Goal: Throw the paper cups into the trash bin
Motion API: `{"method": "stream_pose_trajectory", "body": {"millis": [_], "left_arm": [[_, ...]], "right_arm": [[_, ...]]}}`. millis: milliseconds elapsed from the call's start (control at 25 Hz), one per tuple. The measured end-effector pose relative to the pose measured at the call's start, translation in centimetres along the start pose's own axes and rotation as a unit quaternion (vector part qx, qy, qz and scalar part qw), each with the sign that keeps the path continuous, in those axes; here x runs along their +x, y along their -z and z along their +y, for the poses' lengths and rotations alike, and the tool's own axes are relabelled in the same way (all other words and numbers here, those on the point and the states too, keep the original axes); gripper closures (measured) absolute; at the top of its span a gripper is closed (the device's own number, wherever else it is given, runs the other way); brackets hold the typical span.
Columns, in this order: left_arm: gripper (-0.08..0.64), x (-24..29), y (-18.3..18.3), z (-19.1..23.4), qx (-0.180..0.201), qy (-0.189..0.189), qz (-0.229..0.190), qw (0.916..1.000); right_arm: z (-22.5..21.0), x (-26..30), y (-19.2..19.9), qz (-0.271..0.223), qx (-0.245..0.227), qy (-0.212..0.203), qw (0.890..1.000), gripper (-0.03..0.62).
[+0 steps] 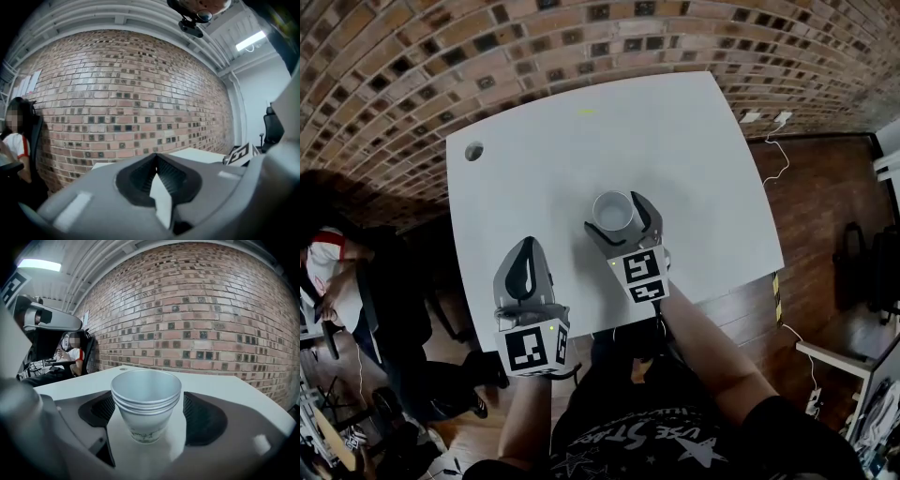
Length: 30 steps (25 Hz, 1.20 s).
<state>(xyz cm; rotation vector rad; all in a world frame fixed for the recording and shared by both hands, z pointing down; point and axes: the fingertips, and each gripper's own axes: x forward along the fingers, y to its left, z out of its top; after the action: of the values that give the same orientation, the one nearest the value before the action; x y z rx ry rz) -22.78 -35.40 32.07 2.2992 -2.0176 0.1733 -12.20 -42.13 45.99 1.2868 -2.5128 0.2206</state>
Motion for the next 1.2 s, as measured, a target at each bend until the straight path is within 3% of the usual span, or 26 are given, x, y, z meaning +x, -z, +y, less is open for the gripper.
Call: {"method": "stream_pose_trajectory", "body": {"millis": [440, 600, 1000, 1200], "left_arm": [[0.555, -0.9, 1.1, 1.1, -0.003, -0.014, 0.014, 0.9998], [0.555, -1.0, 1.3, 1.3, -0.003, -0.015, 0.015, 0.9998], [0.555, -1.5, 1.4, 1.4, -0.001, -0.014, 0.002, 0.9999], [0.555, -2.0, 0.5, 0.8, -0.003, -0.015, 0.005, 0.9999]], "right_arm": [[0.1, 1.0, -0.5, -0.02, -0.02, 0.007, 1.0, 0.15], [-0.2, 1.1, -0.7, -0.021, -0.035, 0.018, 0.999, 0.212], [-0.5, 0.8, -1.2, -0.026, -0.005, 0.009, 1.0, 0.221], [-0.4, -0.8, -2.8, -0.033, -0.016, 0.018, 0.999, 0.222]]}}
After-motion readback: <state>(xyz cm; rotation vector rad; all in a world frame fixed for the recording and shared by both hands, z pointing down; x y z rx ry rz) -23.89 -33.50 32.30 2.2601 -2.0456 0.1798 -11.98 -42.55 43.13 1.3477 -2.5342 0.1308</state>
